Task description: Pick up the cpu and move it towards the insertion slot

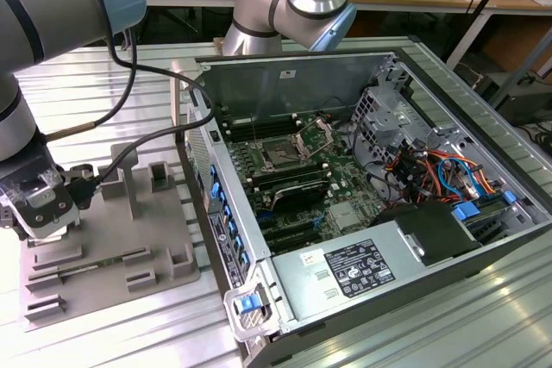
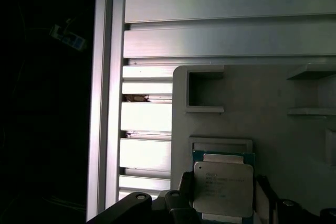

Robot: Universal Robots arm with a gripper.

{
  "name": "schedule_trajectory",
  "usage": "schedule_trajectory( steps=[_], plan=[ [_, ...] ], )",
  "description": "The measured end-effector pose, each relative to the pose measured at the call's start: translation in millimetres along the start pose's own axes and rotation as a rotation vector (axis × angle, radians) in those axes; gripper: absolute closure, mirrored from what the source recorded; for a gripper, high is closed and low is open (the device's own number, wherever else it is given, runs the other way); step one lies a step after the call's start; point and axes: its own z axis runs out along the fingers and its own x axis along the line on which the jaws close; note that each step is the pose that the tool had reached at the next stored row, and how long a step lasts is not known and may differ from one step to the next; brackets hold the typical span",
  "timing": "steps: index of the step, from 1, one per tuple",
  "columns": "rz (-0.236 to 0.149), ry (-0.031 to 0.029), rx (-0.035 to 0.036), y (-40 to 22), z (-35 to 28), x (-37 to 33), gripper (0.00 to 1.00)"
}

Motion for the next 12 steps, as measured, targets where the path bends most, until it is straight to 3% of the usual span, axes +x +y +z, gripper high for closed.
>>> schedule_trajectory(
  steps=[8,9,10,12],
  plan=[
    [0.000,-0.0001,-0.0005,0.1,-1.8,0.0,0.45],
    [0.000,0.0000,-0.0006,0.2,-3.8,0.0,0.45],
    [0.000,-0.0001,-0.0010,0.5,-10.9,0.0,0.45],
    [0.000,-0.0001,-0.0011,0.6,-13.4,0.0,0.45]
  ],
)
